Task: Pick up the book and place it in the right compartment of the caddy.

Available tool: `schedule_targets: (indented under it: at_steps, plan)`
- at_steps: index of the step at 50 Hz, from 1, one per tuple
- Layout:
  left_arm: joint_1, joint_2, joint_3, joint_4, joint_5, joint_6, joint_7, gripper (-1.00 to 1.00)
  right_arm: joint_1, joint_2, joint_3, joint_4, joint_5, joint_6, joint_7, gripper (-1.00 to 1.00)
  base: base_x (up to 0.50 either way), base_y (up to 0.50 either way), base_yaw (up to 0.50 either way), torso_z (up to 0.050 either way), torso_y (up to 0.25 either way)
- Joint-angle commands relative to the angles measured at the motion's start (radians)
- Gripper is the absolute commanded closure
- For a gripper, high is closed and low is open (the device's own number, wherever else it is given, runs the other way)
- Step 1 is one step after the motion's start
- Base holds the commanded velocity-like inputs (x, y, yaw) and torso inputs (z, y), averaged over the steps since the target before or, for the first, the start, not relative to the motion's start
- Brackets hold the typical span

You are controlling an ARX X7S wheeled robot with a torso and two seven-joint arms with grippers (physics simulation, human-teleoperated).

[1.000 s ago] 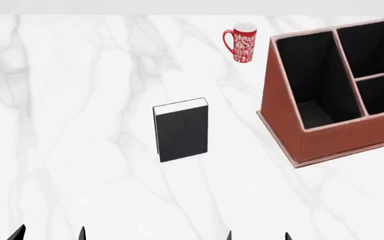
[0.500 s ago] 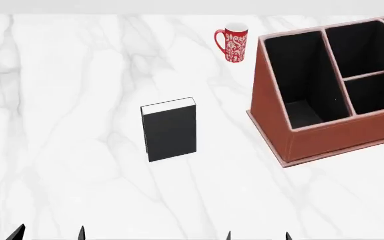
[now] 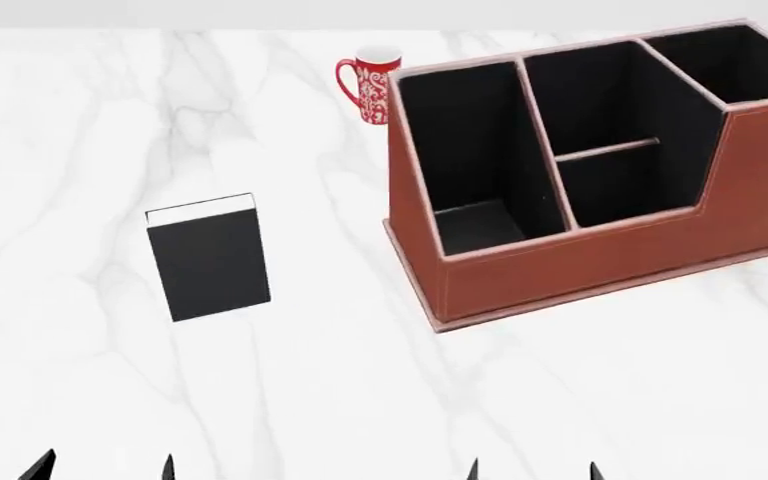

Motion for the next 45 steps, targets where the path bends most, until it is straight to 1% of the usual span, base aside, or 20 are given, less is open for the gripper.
schedule_targets:
  at_steps: [1,2,4,6,7,8,10,11,14,15,17,19,20,21,23,24,26,29,36,45]
  plan:
    - [-0.005,-0.017,-0.082,0.076,0.001,-0.084,-0.052,-1.00,0.036,-0.010,0.017,-0.072,0.032,0.124,-0.022,-1.00,0.00,0.00,0.00,0.000,0.000]
    - [-0.004,-0.032,-0.103,0.113,-0.006,-0.117,-0.060,-1.00,0.048,-0.007,0.019,-0.094,0.042,0.152,-0.025,-1.00,0.00,0.00,0.00,0.000,0.000]
    - [-0.002,-0.070,-0.164,0.211,-0.014,-0.204,-0.090,-1.00,0.130,-0.001,0.036,-0.208,0.085,0.350,-0.025,-1.00,0.00,0.00,0.00,0.000,0.000]
    - [-0.002,-0.093,-0.204,0.271,-0.012,-0.254,-0.114,-1.00,0.179,0.005,0.038,-0.259,0.084,0.442,-0.007,-1.00,0.00,0.00,0.00,0.000,0.000]
    - [-0.001,-0.119,-0.267,0.347,-0.036,-0.327,-0.128,-1.00,0.243,0.007,0.049,-0.303,0.096,0.546,0.005,-1.00,0.00,0.00,0.00,0.000,0.000]
    - [-0.002,-0.133,-0.286,0.372,-0.022,-0.353,-0.147,-1.00,0.268,0.011,0.048,-0.319,0.099,0.585,0.006,-1.00,0.00,0.00,0.00,0.000,0.000]
    - [-0.006,-0.153,-0.373,0.422,-0.072,-0.408,-0.154,-1.00,0.326,0.018,0.043,-0.343,0.096,0.657,0.015,-1.00,0.00,0.00,0.00,0.000,0.000]
    - [-0.005,-0.181,-0.442,0.461,-0.078,-0.453,-0.174,-1.00,0.378,0.021,0.037,-0.361,0.100,0.717,0.016,-1.00,0.00,0.00,0.00,0.000,0.000]
    - [0.004,-0.213,-0.561,0.512,-0.108,-0.513,-0.196,-1.00,0.447,0.025,0.025,-0.388,0.103,0.800,0.020,-1.00,0.00,0.00,0.00,0.000,0.000]
    - [0.013,-0.228,-0.646,0.546,-0.137,-0.546,-0.201,-1.00,0.500,0.013,0.043,-0.408,0.129,0.861,0.014,-1.00,0.00,0.00,0.00,0.000,0.000]
    - [0.022,-0.246,-0.722,0.575,-0.163,-0.585,-0.202,-1.00,0.553,0.018,0.035,-0.421,0.131,0.917,0.018,-1.00,0.05,0.00,0.00,0.000,0.000]
    - [0.032,-0.263,-0.765,0.587,-0.157,-0.606,-0.215,-1.00,0.588,0.018,0.038,-0.427,0.141,0.942,0.014,-1.00,0.40,0.00,0.00,0.000,0.000]
    - [0.045,-0.277,-0.818,0.594,-0.161,-0.621,-0.217,-1.00,0.641,0.017,0.037,-0.416,0.143,0.983,0.017,-1.00,0.50,0.00,0.00,0.000,0.000]
    - [0.053,-0.283,-0.847,0.596,-0.160,-0.625,-0.220,-1.00,0.663,0.005,0.059,-0.410,0.158,1.000,0.015,-1.00,0.50,0.00,0.00,0.000,0.000]
    - [0.071,-0.287,-0.915,0.599,-0.172,-0.630,-0.218,-1.00,0.729,0.013,0.035,-0.381,0.131,1.008,0.040,-1.00,0.50,0.00,0.00,0.000,0.000]
    - [0.071,-0.287,-0.915,0.600,-0.172,-0.630,-0.217,-1.00,0.730,0.014,0.034,-0.380,0.132,1.008,0.040,-1.00,0.50,0.00,0.00,0.000,0.000]
    - [0.077,-0.280,-0.976,0.598,-0.199,-0.631,-0.207,-1.00,0.766,0.015,0.020,-0.351,0.129,1.023,0.043,-1.00,0.50,0.00,0.00,0.000,0.000]
    - [0.082,-0.277,-0.995,0.580,-0.202,-0.619,-0.203,-1.00,0.780,0.016,0.014,-0.322,0.128,1.016,0.044,-1.00,0.50,0.00,0.00,0.000,0.000]
    - [0.069,-0.280,-0.979,0.574,-0.197,-0.621,-0.212,-1.00,0.785,0.017,0.008,-0.281,0.131,0.994,0.047,-1.00,0.50,0.00,0.00,0.000,0.000]
    - [0.068,-0.284,-1.000,0.597,-0.212,-0.643,-0.213,-1.00,0.809,0.024,-0.009,-0.275,0.131,1.010,0.056,-1.00,0.50,0.00,0.00,0.000,0.000]
